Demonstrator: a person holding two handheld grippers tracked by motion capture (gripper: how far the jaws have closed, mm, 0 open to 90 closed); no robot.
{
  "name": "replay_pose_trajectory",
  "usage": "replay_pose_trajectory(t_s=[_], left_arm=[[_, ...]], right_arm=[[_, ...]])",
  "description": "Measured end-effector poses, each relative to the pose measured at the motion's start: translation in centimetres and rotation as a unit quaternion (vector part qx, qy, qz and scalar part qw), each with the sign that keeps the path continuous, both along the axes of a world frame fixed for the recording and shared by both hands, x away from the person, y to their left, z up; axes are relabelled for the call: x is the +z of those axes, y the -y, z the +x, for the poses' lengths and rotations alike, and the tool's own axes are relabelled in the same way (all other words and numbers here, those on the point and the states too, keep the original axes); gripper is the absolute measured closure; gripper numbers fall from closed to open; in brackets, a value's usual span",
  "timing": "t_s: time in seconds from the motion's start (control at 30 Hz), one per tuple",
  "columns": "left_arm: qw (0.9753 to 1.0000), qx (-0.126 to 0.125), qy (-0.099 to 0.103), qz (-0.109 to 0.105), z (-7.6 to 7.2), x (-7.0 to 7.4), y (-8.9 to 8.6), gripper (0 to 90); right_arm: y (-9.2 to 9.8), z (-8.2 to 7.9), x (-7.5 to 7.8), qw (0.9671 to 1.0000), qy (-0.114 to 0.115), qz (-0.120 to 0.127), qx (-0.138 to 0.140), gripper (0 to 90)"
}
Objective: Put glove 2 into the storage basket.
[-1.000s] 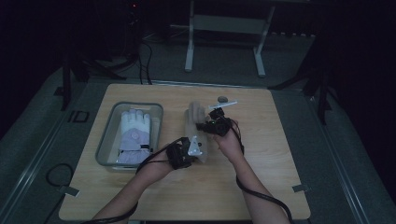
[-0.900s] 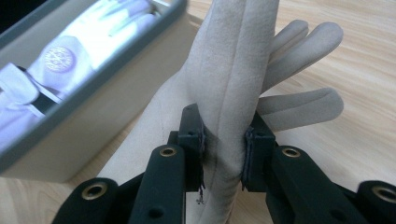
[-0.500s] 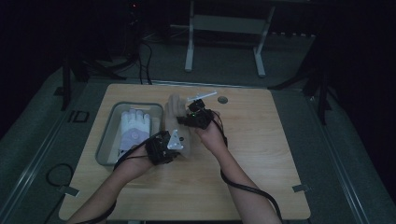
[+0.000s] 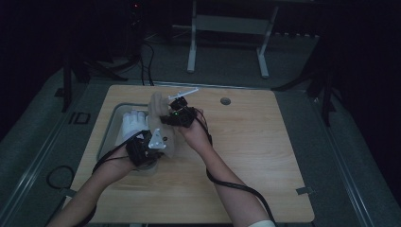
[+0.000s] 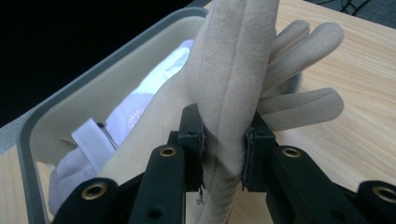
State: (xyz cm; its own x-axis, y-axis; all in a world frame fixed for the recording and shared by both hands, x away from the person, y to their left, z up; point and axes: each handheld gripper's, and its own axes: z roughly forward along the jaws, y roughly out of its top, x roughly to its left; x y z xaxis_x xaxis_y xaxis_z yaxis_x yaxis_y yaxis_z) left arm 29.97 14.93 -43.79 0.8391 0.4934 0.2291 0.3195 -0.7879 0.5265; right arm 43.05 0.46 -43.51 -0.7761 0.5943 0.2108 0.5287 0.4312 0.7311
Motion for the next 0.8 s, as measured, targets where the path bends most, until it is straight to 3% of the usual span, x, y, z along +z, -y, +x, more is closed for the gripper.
replay_pose_trajectory(t_s=[0.57,0.8], left_arm=[[0.9987,0.047,-0.008,0.017,-1.7,-0.2,-5.8,81.3],[0.9981,0.058,-0.013,0.016,-1.8,-1.1,-6.7,81.2]], right_arm=[[-7.7,-0.4,-0.5,0.9990,-0.006,-0.003,0.045,73.7],[-9.0,-0.1,-1.8,0.9986,-0.015,-0.007,0.049,73.6]])
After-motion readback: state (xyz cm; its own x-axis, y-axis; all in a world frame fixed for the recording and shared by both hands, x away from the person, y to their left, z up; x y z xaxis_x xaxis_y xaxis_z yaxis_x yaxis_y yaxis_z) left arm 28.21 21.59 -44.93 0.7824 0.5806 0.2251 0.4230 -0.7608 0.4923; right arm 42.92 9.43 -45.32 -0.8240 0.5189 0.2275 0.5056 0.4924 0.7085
